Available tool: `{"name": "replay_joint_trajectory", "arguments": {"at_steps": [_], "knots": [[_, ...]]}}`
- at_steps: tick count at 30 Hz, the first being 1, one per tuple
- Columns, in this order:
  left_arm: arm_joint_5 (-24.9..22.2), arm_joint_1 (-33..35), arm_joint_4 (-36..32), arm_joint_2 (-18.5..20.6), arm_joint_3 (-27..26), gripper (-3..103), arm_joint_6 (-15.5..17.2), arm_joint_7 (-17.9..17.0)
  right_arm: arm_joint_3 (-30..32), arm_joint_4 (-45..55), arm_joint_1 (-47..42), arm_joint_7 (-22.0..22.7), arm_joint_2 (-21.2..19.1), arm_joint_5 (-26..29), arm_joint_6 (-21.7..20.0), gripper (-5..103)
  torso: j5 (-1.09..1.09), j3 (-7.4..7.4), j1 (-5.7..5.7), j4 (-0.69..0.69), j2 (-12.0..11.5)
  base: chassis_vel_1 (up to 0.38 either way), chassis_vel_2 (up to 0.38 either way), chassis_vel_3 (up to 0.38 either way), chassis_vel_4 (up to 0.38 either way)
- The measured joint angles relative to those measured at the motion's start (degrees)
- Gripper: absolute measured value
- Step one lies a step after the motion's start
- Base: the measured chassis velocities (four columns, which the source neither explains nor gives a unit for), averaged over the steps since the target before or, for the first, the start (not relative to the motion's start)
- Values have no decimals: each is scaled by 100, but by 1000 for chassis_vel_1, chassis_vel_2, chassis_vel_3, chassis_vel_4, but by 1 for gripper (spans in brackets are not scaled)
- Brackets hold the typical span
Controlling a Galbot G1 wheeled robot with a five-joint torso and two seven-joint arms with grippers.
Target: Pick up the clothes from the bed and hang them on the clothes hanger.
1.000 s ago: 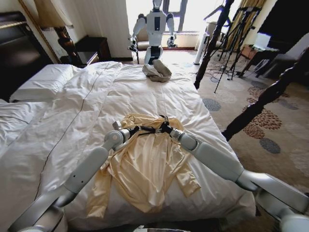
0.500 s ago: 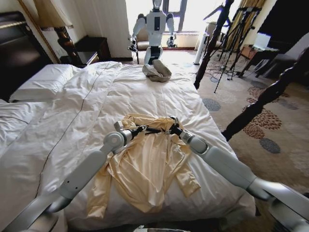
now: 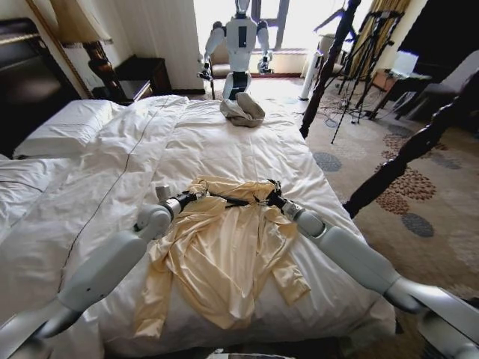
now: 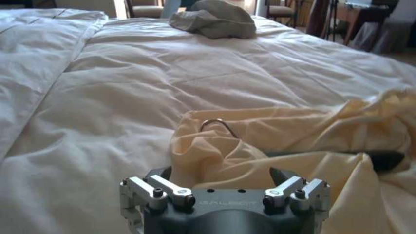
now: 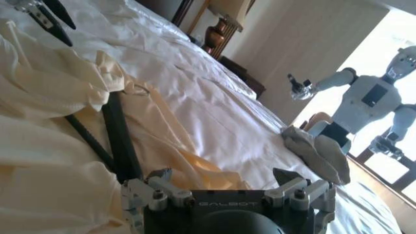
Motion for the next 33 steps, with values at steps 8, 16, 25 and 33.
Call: {"name": "replay_joint_trajectory", "arguments": {"at_steps": [8,16,25,33], "knots": [[926,-206,459,80,476,102,-389,537,212,126,-308,-16,-189,-2,20,100,5,0,0,-9,0,0,0,0,0],[996,-652,955,49,857,94,-428,705,441,279,-557,-51,-382,6,54,100,3,0,0,-8,0,0,0,0,0],[696,-657,817,662,909,94,-206,1105,764,455,-550,-91,-488,260,46,100,4,0,0,-5,0,0,0,0,0],[877,-805,927,697,1263,93,-42,1358,994,714,-632,-92,-622,404,-11,100,4,0,0,-5,0,0,0,0,0]]}}
